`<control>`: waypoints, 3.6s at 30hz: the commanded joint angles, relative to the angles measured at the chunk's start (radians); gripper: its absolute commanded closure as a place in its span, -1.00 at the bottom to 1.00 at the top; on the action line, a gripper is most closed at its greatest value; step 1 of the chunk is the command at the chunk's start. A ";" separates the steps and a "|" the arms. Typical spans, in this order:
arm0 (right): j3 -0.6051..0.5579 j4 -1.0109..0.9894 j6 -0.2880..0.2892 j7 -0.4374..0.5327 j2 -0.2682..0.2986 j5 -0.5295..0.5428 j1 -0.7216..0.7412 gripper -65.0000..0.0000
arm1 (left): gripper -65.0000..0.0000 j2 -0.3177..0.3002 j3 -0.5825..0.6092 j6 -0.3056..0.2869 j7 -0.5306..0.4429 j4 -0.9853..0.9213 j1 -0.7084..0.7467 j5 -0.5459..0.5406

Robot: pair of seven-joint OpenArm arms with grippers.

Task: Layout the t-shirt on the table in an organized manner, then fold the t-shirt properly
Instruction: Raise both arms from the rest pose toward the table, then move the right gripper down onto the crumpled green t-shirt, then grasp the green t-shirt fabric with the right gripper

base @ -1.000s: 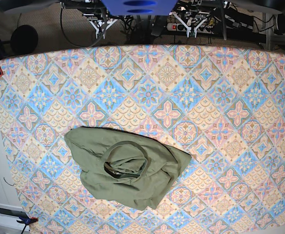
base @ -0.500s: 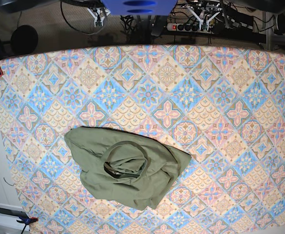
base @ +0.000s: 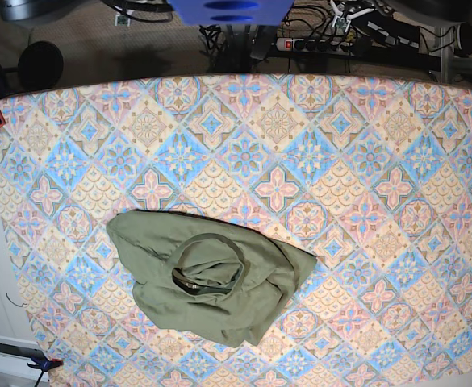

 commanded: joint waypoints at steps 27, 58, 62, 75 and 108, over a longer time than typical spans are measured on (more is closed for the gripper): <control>0.298 1.184 -0.006 -0.310 0.013 0.378 -0.431 1.00 | 1.00 -0.148 -0.180 0.005 0.169 1.088 0.424 -0.162; -0.205 1.179 0.001 -0.583 0.139 0.431 0.342 1.00 | 1.00 -0.104 -0.266 0.003 0.688 1.183 -0.218 -0.438; -0.334 1.106 0.001 -0.583 0.139 0.302 0.468 1.00 | 1.00 -0.078 -0.278 0.003 0.757 1.182 -0.290 -0.449; -0.448 0.790 0.001 -0.583 0.139 0.263 0.791 0.27 | 0.54 -0.075 -0.273 0.003 0.769 1.143 -0.348 -0.447; -0.575 0.351 0.001 -0.497 0.047 0.258 1.045 0.21 | 0.31 -0.073 -0.272 0.003 0.769 1.143 -0.340 -0.449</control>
